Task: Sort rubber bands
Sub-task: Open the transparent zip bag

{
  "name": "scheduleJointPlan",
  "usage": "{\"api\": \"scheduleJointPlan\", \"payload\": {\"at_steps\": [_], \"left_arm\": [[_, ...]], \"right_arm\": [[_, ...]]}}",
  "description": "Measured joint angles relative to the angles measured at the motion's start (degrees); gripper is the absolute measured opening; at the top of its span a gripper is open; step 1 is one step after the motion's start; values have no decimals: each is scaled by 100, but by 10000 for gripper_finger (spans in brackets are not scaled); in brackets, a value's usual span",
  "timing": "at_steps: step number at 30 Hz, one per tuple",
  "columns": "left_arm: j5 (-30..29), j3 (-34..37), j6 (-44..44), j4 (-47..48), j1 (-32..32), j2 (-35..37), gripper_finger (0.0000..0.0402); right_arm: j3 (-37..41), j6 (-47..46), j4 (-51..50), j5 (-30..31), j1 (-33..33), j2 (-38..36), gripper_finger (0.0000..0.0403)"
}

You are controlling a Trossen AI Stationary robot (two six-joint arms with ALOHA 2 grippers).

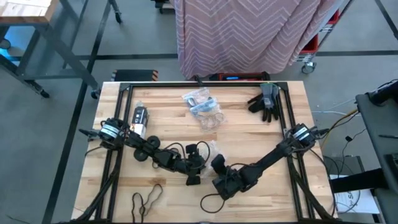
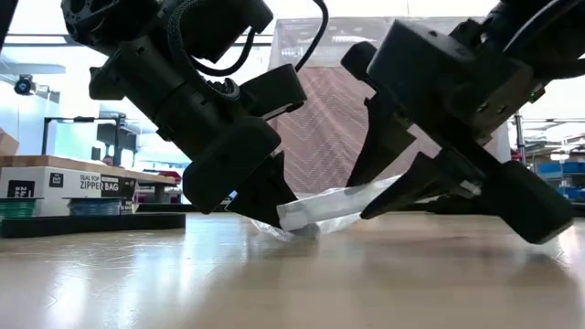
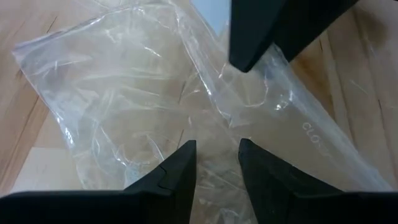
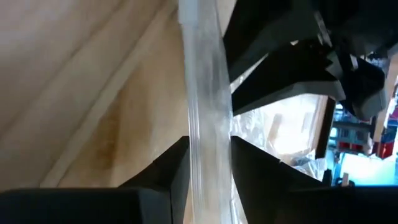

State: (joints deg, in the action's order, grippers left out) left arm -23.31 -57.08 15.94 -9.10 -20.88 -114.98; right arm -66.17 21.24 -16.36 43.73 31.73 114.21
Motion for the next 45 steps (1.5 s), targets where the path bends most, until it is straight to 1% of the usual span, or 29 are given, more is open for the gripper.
{"api": "scheduleJointPlan", "payload": {"at_steps": [3, 5, 7, 11, 13, 16, 18, 20, 23, 27, 30, 34, 36, 39, 45], "left_arm": [[0, 0, -23, -2, 0, 0, 114], [0, 0, -107, -2, -4, 18, 114], [-8, 0, -217, 3, -31, 109, 114], [83, 37, -411, 425, -136, 512, 114], [11, 39, -442, 735, -187, 775, 114], [-500, 29, -426, 1275, -315, 1249, 114], [-885, 25, -386, 1641, -430, 1543, 114], [-1226, 31, -372, 1807, -569, 1829, 114], [-1673, 31, -461, 1837, -855, 2235, 114], [-2046, 33, -797, 1832, -1305, 2573, 114], [-2107, 31, -1372, 1642, -1645, 2754, 114], [-2118, 33, -2797, 1365, -2008, 2785, 120], [-2120, 33, -3314, 1204, -2102, 2761, 128], [-2247, 31, -3535, 1106, -2131, 2705, 142], [-2346, 31, -3824, 878, -2119, 2546, 167]], "right_arm": [[-4, -286, 6, -5, -75, -9, 112], [-9, -613, 21, -41, -149, -11, 104], [-9, -867, 14, -237, -215, -15, 83], [-44, -1349, -46, -846, -288, -69, 20], [-150, -1585, -300, -1077, -305, -110, 7], [-494, -2048, -847, -1363, -333, -198, 9], [-831, -2376, -1306, -1639, -368, -262, 4], [-1180, -2800, -1740, -1968, -414, -312, 3], [-1733, -3537, -2397, -2783, -593, -341, 2], [-2295, -4151, -3074, -3794, -891, -348, 1], [-2599, -4407, -3430, -4378, -1070, -350, 1], [-2849, -4518, -3484, -5019, -1246, -437, 1], [-2976, -4540, -3474, -5341, -1311, -474, 1], [-3177, -4540, -3512, -5468, -1351, -506, 1], [-3495, -4464, -3711, -5472, -1369, -542, 1]]}}
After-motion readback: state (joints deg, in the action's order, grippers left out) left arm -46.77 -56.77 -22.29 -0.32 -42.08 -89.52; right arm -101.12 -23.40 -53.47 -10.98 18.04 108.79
